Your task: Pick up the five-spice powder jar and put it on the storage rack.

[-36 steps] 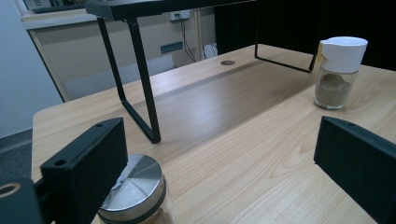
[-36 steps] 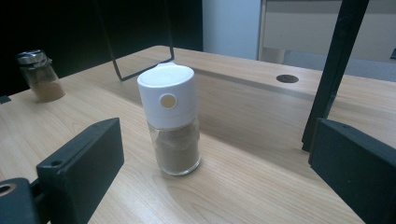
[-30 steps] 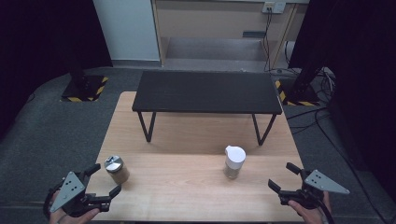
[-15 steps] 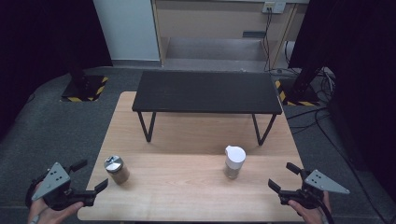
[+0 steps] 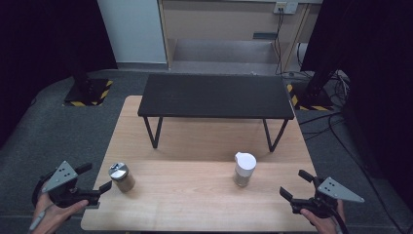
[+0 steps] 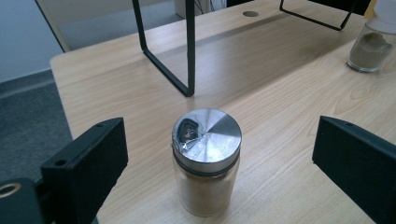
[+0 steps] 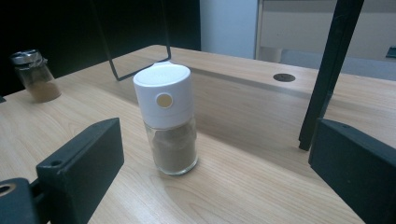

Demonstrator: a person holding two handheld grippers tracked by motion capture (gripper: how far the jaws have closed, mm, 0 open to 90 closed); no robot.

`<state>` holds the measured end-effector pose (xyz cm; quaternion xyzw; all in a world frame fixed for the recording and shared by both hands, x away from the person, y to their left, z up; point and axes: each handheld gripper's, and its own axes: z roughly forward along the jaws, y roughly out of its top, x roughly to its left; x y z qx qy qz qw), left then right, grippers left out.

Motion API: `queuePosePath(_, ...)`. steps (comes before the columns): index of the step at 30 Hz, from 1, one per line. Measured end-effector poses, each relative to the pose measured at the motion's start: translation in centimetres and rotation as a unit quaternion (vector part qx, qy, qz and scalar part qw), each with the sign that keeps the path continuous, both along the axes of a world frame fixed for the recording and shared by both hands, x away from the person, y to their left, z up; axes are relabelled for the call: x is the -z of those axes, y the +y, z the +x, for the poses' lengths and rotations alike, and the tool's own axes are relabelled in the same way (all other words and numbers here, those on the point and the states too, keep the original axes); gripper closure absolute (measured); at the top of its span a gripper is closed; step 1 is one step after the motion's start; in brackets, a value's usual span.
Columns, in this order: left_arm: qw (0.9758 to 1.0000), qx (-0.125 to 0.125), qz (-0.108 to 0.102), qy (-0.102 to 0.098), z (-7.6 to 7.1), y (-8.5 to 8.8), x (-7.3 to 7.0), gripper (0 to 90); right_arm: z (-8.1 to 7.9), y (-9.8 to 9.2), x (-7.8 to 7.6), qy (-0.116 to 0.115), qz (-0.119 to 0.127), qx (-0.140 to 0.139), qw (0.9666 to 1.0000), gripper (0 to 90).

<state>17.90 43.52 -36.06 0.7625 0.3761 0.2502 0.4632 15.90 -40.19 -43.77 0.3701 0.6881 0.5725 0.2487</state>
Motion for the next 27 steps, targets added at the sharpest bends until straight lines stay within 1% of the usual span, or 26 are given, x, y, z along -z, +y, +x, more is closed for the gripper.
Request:
queuePosePath(2,1.0000,0.004,0.007,0.005,0.7,-0.1,0.4,2.4,0.0,0.0,0.0,0.000,0.000,0.000,1.0000,3.7)
queuePosePath(3,1.0000,0.004,0.007,0.005,0.7,-0.1,0.4,2.7,0.0,0.0,0.0,0.000,0.000,0.000,1.0000,3.7)
queuePosePath(4,0.9998,0.003,0.016,0.011,1.1,-0.3,0.6,3.1,0.0,0.0,0.0,0.001,0.000,0.000,1.0000,3.7)
queuePosePath(5,0.9998,0.002,0.017,0.013,1.4,-0.4,0.8,3.2,0.0,0.0,0.0,0.001,0.000,0.000,1.0000,3.8)
queuePosePath(6,0.9998,0.002,0.017,0.013,1.4,-0.4,0.8,3.3,0.0,0.0,0.0,0.001,-0.001,-0.001,1.0000,4.0)
queuePosePath(8,0.9997,0.000,0.018,0.018,2.1,-0.6,1.4,3.9,0.0,0.0,0.0,0.001,-0.002,-0.001,1.0000,4.0)
queuePosePath(9,0.9997,0.000,0.018,0.018,2.1,-0.6,1.4,3.9,0.0,0.0,0.0,0.001,-0.002,0.000,1.0000,4.0)
queuePosePath(10,0.9997,0.001,0.013,0.022,2.5,-0.6,1.9,4.2,0.0,0.0,0.0,0.000,-0.002,0.000,1.0000,4.1)
queuePosePath(11,0.9997,0.001,0.013,0.022,2.5,-0.6,1.9,4.5,0.0,0.0,0.0,0.000,-0.002,0.000,1.0000,4.1)
queuePosePath(16,0.9993,0.010,0.019,0.029,3.8,-1.1,2.7,6.2,0.1,0.0,0.0,0.001,-0.003,0.000,1.0000,4.2)
queuePosePath(18,0.9993,0.011,0.017,0.031,4.0,-1.1,2.8,6.5,0.0,0.0,0.0,0.000,-0.003,0.000,1.0000,4.5)
queuePosePath(19,0.9993,0.010,0.013,0.033,4.4,-1.2,3.2,6.8,0.0,0.0,0.0,0.000,-0.004,0.000,1.0000,4.6)
queuePosePath(20,0.9992,0.011,0.015,0.034,4.6,-1.3,3.3,6.8,0.0,0.0,0.0,0.001,-0.004,0.000,1.0000,4.6)
queuePosePath(22,0.9992,0.010,0.013,0.037,4.9,-1.5,3.7,7.7,0.0,0.0,0.0,0.001,-0.003,0.001,1.0000,4.6)
queuePosePath(24,0.9993,0.011,0.010,0.035,5.0,-1.5,3.9,9.3,0.0,0.0,0.0,0.001,-0.003,0.001,1.0000,4.6)
queuePosePath(25,0.9993,0.012,0.009,0.033,5.1,-1.4,4.1,12.2,0.0,0.0,0.0,0.001,-0.003,0.002,1.0000,4.6)
queuePosePath(26,0.9995,0.014,0.000,0.029,5.1,-1.4,4.6,16.9,0.0,0.0,0.0,0.001,-0.003,0.002,1.0000,4.6)
queuePosePath(27,0.9995,0.014,0.000,0.029,5.1,-1.4,4.6,21.4,0.0,0.0,0.0,0.001,-0.003,0.002,1.0000,4.6)
